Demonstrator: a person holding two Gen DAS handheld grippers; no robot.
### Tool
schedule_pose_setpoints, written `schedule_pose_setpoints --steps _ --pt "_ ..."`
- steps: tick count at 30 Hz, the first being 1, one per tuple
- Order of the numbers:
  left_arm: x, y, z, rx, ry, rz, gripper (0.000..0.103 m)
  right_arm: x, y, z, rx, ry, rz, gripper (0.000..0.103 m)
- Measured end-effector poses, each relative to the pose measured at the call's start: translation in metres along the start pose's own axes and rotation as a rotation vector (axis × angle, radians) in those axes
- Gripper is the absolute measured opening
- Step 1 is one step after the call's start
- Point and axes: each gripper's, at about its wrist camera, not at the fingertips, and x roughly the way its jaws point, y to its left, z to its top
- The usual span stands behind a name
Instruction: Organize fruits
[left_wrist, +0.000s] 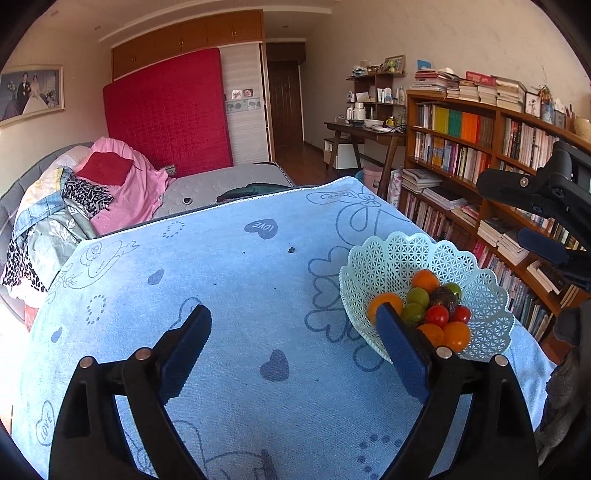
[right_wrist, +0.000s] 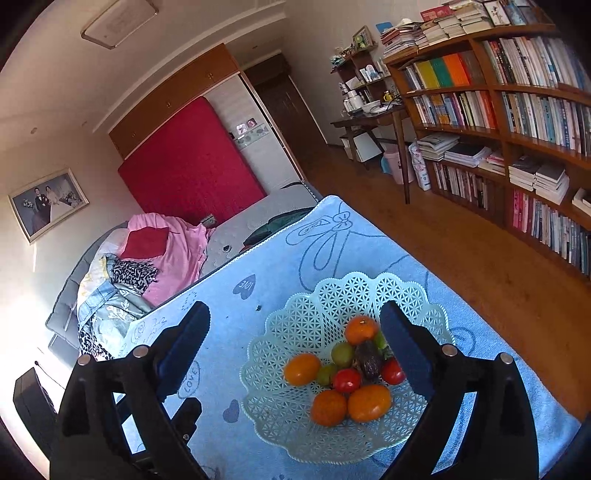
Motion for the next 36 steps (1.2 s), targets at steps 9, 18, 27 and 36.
schedule_pose_setpoints --steps 9,18,27,36 --pt "-0.027 0.000 0.002 0.026 -0.062 0.029 0.097 -0.029 0.004 -0.011 -0.123 -0.001 -0.070 0.100" --pt "-0.044 -0.018 -0.002 0.067 -0.084 0.061 0.098 -0.045 -0.012 -0.022 -0.215 0.039 -0.135 0.100" --pt "-0.055 -0.034 -0.001 0.120 -0.118 0.098 0.098 -0.046 -0.017 -0.045 -0.338 0.133 -0.141 0.100" --pt "-0.052 -0.038 -0.006 0.133 -0.102 0.105 0.098 -0.044 -0.001 -0.056 -0.411 0.160 -0.108 0.100"
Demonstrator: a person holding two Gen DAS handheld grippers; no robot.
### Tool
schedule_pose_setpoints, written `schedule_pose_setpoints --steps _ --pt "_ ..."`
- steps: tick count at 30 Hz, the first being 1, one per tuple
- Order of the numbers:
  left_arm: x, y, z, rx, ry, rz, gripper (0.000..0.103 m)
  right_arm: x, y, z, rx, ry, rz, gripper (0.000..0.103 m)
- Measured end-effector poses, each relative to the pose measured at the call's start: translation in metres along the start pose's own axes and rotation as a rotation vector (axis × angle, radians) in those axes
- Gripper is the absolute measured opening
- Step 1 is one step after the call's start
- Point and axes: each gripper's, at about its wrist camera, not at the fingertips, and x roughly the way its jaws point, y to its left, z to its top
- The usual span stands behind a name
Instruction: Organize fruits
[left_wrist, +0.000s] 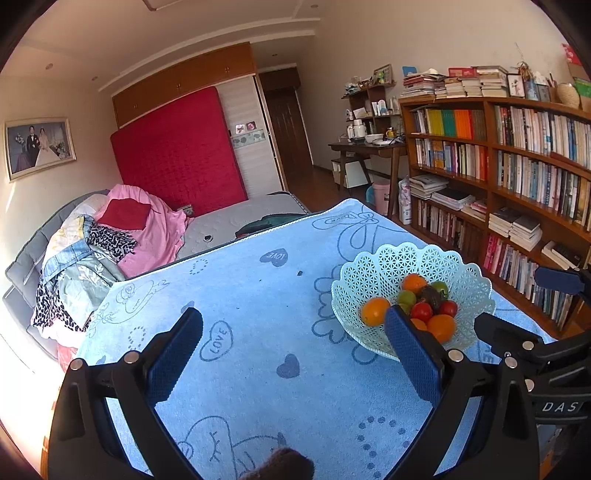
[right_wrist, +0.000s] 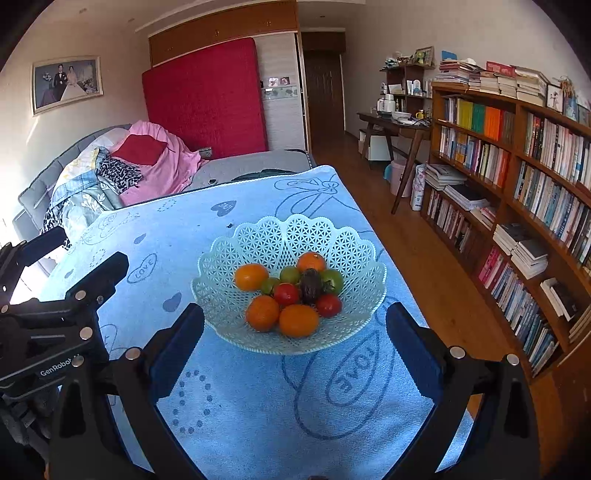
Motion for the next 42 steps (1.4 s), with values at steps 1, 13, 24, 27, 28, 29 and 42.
schedule_pose_setpoints --steps 1,13,24,27,28,29,42 --pt "0.000 0.000 0.000 0.000 0.000 0.002 0.098 0.000 0.002 0.000 -0.008 0.002 0.001 0.100" --pt "0.005 -0.002 -0.005 0.012 0.016 0.019 0.098 0.005 0.000 -0.001 -0.023 0.018 -0.013 0.100" --pt "0.023 -0.006 -0.012 0.052 0.053 0.064 0.098 0.015 -0.003 -0.003 -0.044 0.048 -0.038 0.100" --pt "0.026 -0.008 -0.014 0.065 0.056 0.071 0.098 0.018 -0.002 -0.004 -0.054 0.056 -0.037 0.100" --pt "0.027 -0.009 -0.014 0.070 0.057 0.074 0.098 0.019 -0.003 -0.005 -0.055 0.059 -0.037 0.100" --pt "0.027 -0.009 -0.015 0.073 0.059 0.074 0.098 0.019 -0.003 -0.005 -0.055 0.060 -0.037 0.100" --pt "0.035 -0.006 -0.020 0.069 0.096 0.068 0.098 0.017 -0.005 -0.003 -0.049 0.045 -0.037 0.100"
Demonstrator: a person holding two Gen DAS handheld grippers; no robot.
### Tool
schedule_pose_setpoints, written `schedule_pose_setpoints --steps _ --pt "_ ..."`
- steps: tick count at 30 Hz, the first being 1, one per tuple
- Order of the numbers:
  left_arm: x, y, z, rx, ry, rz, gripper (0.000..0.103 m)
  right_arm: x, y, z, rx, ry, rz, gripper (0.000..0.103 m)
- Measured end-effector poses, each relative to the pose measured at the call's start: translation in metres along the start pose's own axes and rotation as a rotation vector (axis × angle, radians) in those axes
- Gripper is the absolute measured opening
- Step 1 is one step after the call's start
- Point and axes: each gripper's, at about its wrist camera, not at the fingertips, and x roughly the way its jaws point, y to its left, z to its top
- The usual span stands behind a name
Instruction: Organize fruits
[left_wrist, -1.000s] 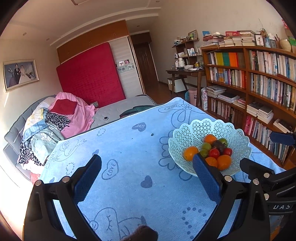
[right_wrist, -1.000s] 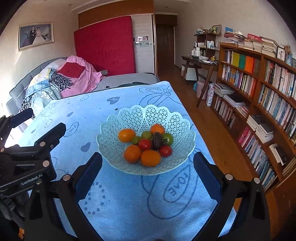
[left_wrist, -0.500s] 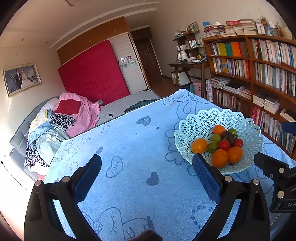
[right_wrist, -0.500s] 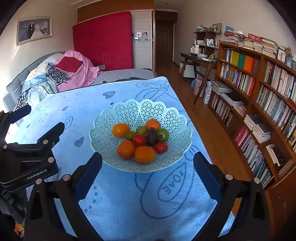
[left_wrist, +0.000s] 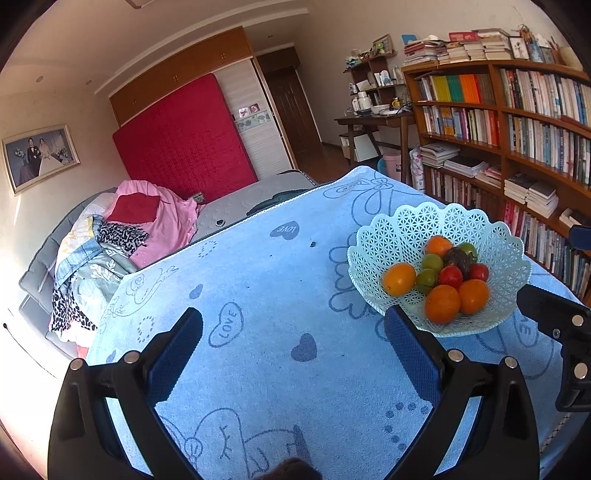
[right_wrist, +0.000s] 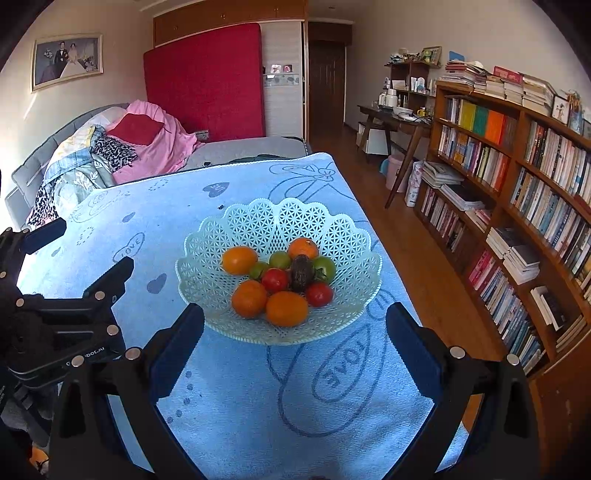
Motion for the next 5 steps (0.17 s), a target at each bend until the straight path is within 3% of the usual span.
schedule_pose_setpoints --steps 5 --pt "0.003 0.015 -0.013 -0.023 0.030 0.026 0.098 -0.004 0.012 -0.001 -0.018 -0.015 0.024 0.100"
